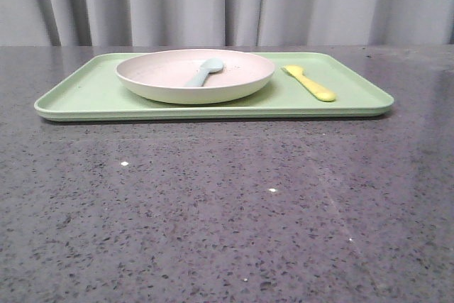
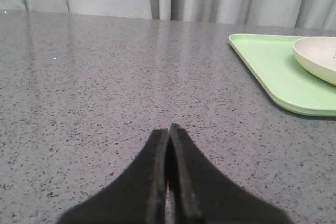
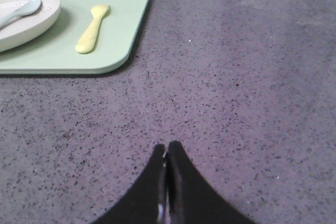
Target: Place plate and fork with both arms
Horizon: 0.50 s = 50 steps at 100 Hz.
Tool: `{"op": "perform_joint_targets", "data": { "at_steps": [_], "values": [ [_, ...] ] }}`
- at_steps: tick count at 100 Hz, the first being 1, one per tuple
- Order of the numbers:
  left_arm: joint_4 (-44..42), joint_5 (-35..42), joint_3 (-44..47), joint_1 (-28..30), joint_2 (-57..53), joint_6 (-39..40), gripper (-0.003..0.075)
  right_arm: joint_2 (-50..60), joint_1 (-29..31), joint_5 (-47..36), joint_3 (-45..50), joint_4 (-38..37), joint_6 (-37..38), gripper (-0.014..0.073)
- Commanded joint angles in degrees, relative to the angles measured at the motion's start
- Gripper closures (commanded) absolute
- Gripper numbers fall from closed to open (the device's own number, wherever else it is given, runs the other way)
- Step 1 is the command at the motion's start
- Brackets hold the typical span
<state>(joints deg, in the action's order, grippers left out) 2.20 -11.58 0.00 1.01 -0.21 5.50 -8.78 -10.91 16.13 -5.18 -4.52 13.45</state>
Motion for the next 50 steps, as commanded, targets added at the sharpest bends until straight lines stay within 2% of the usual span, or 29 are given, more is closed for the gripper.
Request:
{"op": "perform_joint_targets", "data": {
  "at_steps": [1, 25, 30, 50],
  "values": [
    [0.0, 4.4, 0.7, 0.1, -1.8, 0.1, 0.0741, 1.5, 0.5, -5.5, 0.4, -1.1, -0.6, 0.0662],
    [0.0, 4.4, 0.7, 0.1, -1.8, 0.1, 0.0741, 9.1, 0.5, -6.0, 6.5, -1.1, -0.6, 0.0662],
    [0.0, 4.4, 0.7, 0.1, -1.8, 0.1, 0.0741, 10.9, 0.5, -3.9, 6.4, -1.0, -0.6, 0.0662],
    [0.0, 4.3, 0.7, 0.1, -1.8, 0.1, 0.0741, 10.7, 0.5, -2.3, 6.4, -1.0, -0.6, 0.0662]
  ]
}}
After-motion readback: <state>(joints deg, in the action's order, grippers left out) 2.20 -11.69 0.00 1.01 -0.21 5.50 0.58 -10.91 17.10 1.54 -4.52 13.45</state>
